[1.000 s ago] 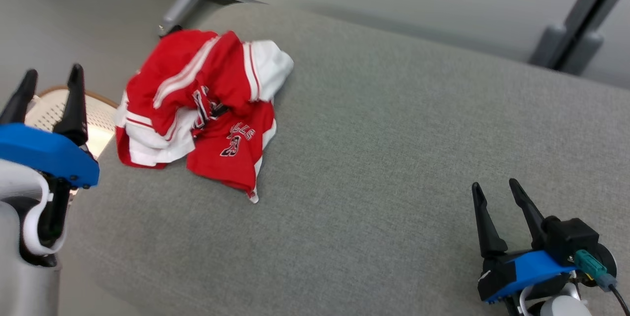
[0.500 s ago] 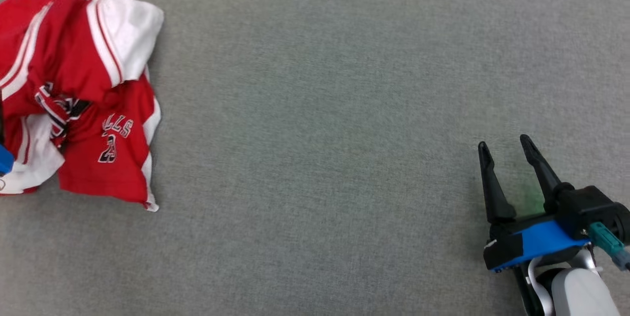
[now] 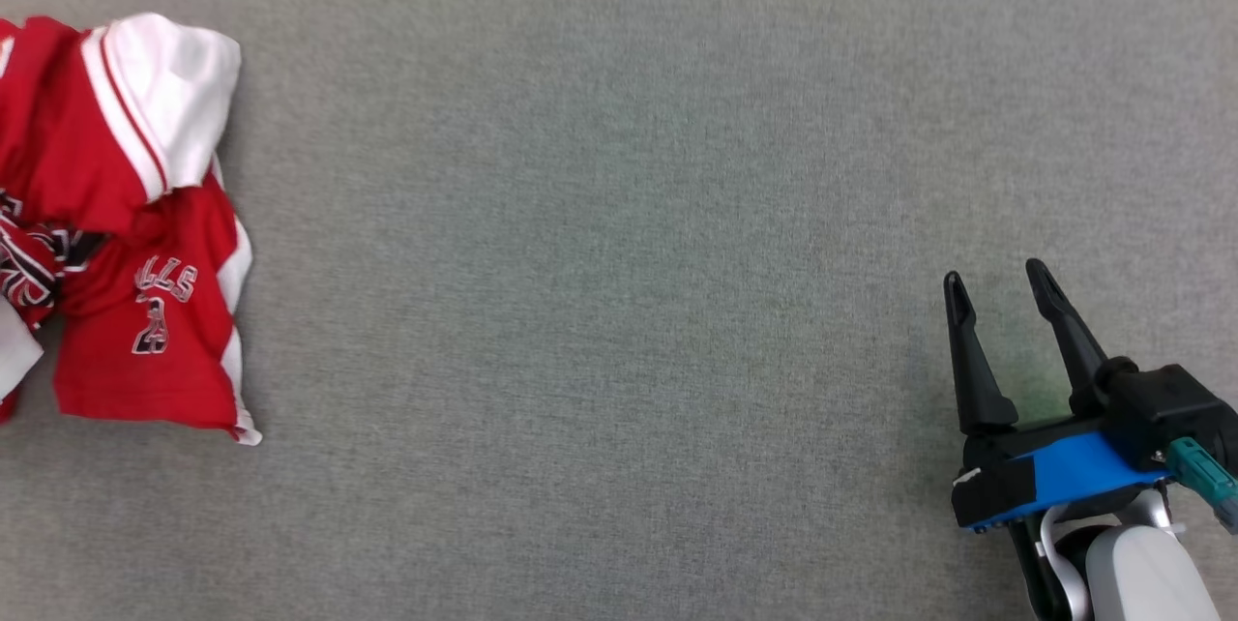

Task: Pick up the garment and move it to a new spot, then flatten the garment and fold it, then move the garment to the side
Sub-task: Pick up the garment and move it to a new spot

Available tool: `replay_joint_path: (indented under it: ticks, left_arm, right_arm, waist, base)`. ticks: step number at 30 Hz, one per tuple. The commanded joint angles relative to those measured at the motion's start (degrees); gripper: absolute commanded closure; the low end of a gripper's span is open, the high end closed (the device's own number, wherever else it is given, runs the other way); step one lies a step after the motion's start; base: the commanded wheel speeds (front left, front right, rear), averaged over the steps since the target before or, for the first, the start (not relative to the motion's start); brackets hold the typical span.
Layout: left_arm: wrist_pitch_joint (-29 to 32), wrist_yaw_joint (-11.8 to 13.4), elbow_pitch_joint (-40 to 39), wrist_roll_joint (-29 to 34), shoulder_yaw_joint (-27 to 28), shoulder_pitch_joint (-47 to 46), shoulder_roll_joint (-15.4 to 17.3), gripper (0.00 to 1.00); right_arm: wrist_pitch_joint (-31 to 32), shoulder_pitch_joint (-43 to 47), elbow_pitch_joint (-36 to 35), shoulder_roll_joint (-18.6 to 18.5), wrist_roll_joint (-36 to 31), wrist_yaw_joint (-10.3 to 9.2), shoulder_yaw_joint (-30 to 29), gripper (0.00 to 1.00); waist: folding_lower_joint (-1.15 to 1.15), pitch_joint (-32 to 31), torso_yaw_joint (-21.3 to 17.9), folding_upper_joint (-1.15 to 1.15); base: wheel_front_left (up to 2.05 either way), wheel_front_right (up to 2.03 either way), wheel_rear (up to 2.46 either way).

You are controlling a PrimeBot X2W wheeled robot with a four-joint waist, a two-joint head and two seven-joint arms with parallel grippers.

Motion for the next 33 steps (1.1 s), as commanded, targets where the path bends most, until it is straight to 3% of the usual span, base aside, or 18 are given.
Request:
replay_joint_path:
  ticks: [1,10,15,20,27,33]
  left_arm:
    - [-1.02,0.02,-0.98,0.77,-0.02,-0.35,1.12,1.0]
    - [-1.39,-3.9,-10.17,4.74,-4.15,-6.97,6.53,1.0]
    - [2.14,-5.22,-17.2,5.43,-7.63,-12.59,6.9,1.0]
    - [4.55,-6.62,-23.16,5.52,-12.31,-17.83,5.26,1.0]
    - [5.44,-7.99,-29.55,3.82,-19.01,-23.67,-0.03,1.0]
    - [5.19,-8.47,-30.54,2.57,-22.47,-22.85,-3.11,1.0]
  right_arm:
    - [-0.49,-0.32,0.45,-0.24,0.53,0.01,0.07,0.0]
    - [-3.88,1.54,6.45,-0.26,5.21,0.01,0.93,0.0]
    - [-5.04,2.7,9.22,-0.23,6.65,0.01,1.27,0.0]
    - [-5.88,3.65,10.66,-0.26,7.94,0.01,1.27,0.0]
    - [-5.93,4.46,10.89,-0.23,8.53,0.01,1.78,0.0]
    - [-6.19,3.69,10.79,-0.24,9.86,0.01,3.83,0.0]
  waist:
    - [-0.01,-1.33,-0.32,0.0]
    - [-0.01,-12.53,-0.58,0.0]
    - [-0.01,-17.78,-1.68,0.0]
    - [-0.01,-21.35,-4.69,0.0]
    - [-0.01,-22.53,-9.6,0.0]
    - [-0.01,-21.99,-15.73,0.0]
  base:
    - [0.0,0.0,0.0]
    - [0.0,0.0,0.0]
    - [0.0,0.0,0.0]
    - [0.0,0.0,0.0]
    - [0.0,0.0,0.0]
    - [0.0,0.0,0.0]
